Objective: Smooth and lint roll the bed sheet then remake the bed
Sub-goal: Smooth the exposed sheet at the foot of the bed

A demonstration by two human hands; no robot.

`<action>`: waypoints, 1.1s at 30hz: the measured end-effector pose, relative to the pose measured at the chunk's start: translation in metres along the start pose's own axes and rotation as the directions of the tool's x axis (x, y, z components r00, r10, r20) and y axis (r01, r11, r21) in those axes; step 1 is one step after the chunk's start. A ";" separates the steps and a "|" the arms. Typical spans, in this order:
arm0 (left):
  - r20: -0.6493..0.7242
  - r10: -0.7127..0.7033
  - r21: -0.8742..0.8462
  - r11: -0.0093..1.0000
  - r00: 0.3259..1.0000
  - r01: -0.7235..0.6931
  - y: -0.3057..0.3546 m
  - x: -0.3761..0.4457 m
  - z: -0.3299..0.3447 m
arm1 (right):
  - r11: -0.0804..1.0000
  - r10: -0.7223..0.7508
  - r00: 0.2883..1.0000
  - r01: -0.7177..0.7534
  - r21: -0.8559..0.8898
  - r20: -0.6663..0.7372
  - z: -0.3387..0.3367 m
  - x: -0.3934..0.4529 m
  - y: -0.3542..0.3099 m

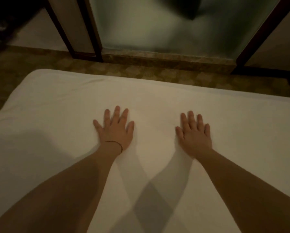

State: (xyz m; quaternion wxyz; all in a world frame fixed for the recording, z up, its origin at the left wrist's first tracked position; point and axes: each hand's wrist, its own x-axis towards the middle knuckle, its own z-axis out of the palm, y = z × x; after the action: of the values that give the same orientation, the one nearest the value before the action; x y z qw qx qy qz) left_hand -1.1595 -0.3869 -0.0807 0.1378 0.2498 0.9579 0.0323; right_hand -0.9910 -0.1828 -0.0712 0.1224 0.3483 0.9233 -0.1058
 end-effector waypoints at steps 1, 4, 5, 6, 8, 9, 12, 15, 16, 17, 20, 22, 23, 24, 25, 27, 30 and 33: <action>-0.006 -0.009 -0.022 1.000 1.000 0.009 0.004 -0.011 0.001 | 1.000 0.006 1.000 -0.007 0.012 0.020 0.002 -0.010 -0.009; 0.031 0.041 0.010 0.999 0.999 -0.041 0.001 -0.066 0.015 | 0.998 -0.053 0.999 0.053 0.023 0.009 0.027 -0.065 -0.035; 0.031 0.078 0.041 0.996 0.996 -0.079 -0.004 -0.086 0.022 | 0.995 -0.095 0.995 0.096 0.026 -0.007 0.037 -0.089 -0.041; 0.015 0.122 0.068 0.990 0.992 -0.123 -0.012 -0.106 0.029 | 0.989 -0.148 0.989 0.149 0.019 -0.025 0.048 -0.114 -0.044; -0.019 0.188 0.115 0.976 0.982 -0.185 -0.035 -0.142 0.038 | 0.966 -0.259 0.963 0.257 -0.025 -0.069 0.067 -0.161 -0.039; -0.026 0.201 0.141 0.971 0.979 -0.195 -0.048 -0.156 0.044 | 0.958 -0.285 0.955 0.281 -0.051 -0.087 0.074 -0.177 -0.030; -0.023 0.143 0.166 0.976 0.989 -0.138 -0.079 -0.198 0.055 | 0.971 -0.233 0.964 0.224 -0.079 -0.125 0.087 -0.207 -0.011; -0.057 0.152 0.159 0.977 0.987 -0.141 -0.074 -0.251 0.066 | 0.990 -0.143 0.980 0.140 -0.032 -0.141 0.098 -0.234 -0.033; -0.060 0.197 0.168 0.968 0.979 -0.185 -0.070 -0.271 0.071 | 0.982 -0.188 0.974 0.185 -0.029 -0.127 0.104 -0.250 -0.042; -0.060 0.245 0.174 0.957 0.968 -0.232 -0.068 -0.290 0.076 | 0.964 -0.265 0.957 0.262 -0.038 -0.120 0.112 -0.270 -0.049; -0.069 0.307 0.189 0.938 0.949 -0.289 -0.082 -0.331 0.082 | 0.903 -0.429 0.894 0.423 -0.071 -0.130 0.125 -0.326 -0.039; -0.045 0.298 0.201 0.938 0.954 -0.283 -0.099 -0.355 0.082 | 0.929 -0.370 0.917 0.367 -0.047 -0.151 0.131 -0.355 -0.023; -0.035 0.284 0.200 0.941 0.958 -0.272 -0.106 -0.368 0.084 | 0.949 -0.313 0.936 0.313 -0.024 -0.159 0.135 -0.369 -0.019; -0.027 0.268 0.196 0.946 0.963 -0.258 -0.111 -0.382 0.086 | 0.961 -0.274 0.949 0.276 -0.008 -0.156 0.139 -0.384 -0.017; -0.020 0.250 0.186 0.952 0.968 -0.242 -0.114 -0.396 0.088 | 0.963 -0.267 0.953 0.270 -0.001 -0.145 0.144 -0.399 -0.019; -0.013 0.215 0.161 0.964 0.977 -0.210 -0.117 -0.427 0.094 | 0.947 -0.319 0.938 0.322 0.003 -0.134 0.153 -0.430 -0.029; -0.004 0.246 0.157 0.957 0.969 -0.242 -0.124 -0.475 0.104 | 0.906 -0.419 0.895 0.424 -0.002 -0.156 0.167 -0.476 -0.035; -0.023 0.316 0.184 0.934 0.949 -0.306 -0.141 -0.530 0.114 | 0.881 -0.467 0.869 0.472 -0.007 -0.162 0.177 -0.517 -0.033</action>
State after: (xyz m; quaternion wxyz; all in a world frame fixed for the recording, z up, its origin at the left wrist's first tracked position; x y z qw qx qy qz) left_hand -0.7501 -0.7697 -0.0769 0.0831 0.4085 0.9086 -0.0257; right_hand -0.6098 -0.5758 -0.0802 0.0133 0.1228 0.9851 -0.1194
